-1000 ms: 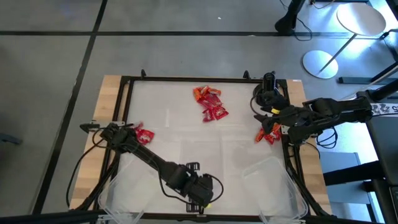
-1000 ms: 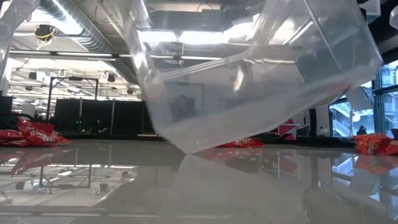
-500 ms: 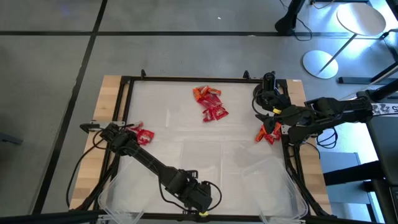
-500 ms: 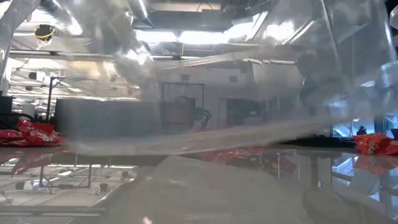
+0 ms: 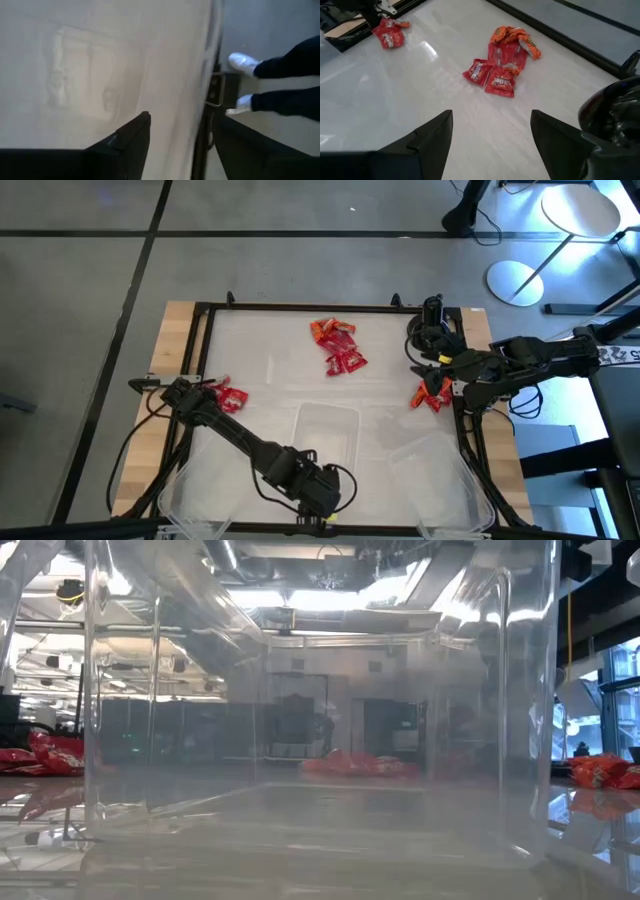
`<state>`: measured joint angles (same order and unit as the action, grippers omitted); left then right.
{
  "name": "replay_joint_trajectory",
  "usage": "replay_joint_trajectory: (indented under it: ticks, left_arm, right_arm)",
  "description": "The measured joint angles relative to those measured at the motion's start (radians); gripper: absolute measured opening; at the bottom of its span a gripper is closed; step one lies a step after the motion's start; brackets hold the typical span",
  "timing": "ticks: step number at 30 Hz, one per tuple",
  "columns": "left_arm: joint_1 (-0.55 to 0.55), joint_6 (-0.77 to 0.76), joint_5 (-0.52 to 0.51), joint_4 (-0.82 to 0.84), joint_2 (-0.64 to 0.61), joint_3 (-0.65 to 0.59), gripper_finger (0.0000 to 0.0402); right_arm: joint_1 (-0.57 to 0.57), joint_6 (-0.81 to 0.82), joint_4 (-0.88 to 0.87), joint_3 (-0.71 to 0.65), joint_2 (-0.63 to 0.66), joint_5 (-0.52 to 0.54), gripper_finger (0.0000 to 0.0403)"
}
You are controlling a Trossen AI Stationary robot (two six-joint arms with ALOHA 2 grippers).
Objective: Sort candy
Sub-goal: Adjust the left transparent bin
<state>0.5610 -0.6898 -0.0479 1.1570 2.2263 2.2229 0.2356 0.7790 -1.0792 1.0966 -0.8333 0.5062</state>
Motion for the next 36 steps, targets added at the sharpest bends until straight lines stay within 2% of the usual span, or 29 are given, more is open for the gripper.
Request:
replay_joint_trajectory:
  ticks: [10, 14, 19, 23, 27, 30, 36]
  left_arm:
    - [0.002, -0.037, -0.011, 0.006, -0.143, 0.082, 0.0219]
    - [0.014, -0.084, -0.089, 0.044, -0.207, 0.083, 0.0219]
    - [0.043, -0.133, -0.209, 0.213, -0.262, 0.083, 0.0216]
    - [0.062, -0.120, -0.208, 0.428, -0.288, 0.082, 0.0195]
    - [0.090, 0.122, -0.161, 0.411, -0.310, 0.045, 0.0179]
    - [0.093, 0.206, -0.093, 0.413, -0.327, -0.012, 0.0176]
    - [0.068, 0.195, -0.050, 0.417, -0.366, -0.229, 0.0176]
  right_arm:
    - [0.000, 0.002, 0.011, 0.000, 0.000, -0.100, 0.0264]
    - [0.001, 0.002, 0.015, 0.000, 0.000, -0.156, 0.0264]
    - [0.001, 0.000, 0.092, 0.000, -0.017, -0.244, 0.0264]
    - [0.002, -0.002, 0.156, 0.000, -0.071, -0.274, 0.0264]
    - [0.001, 0.010, 0.165, 0.000, -0.121, -0.274, 0.0264]
    - [0.001, 0.028, 0.171, 0.000, -0.165, -0.271, 0.0264]
    - [0.006, 0.038, 0.227, 0.000, -0.239, -0.278, 0.0264]
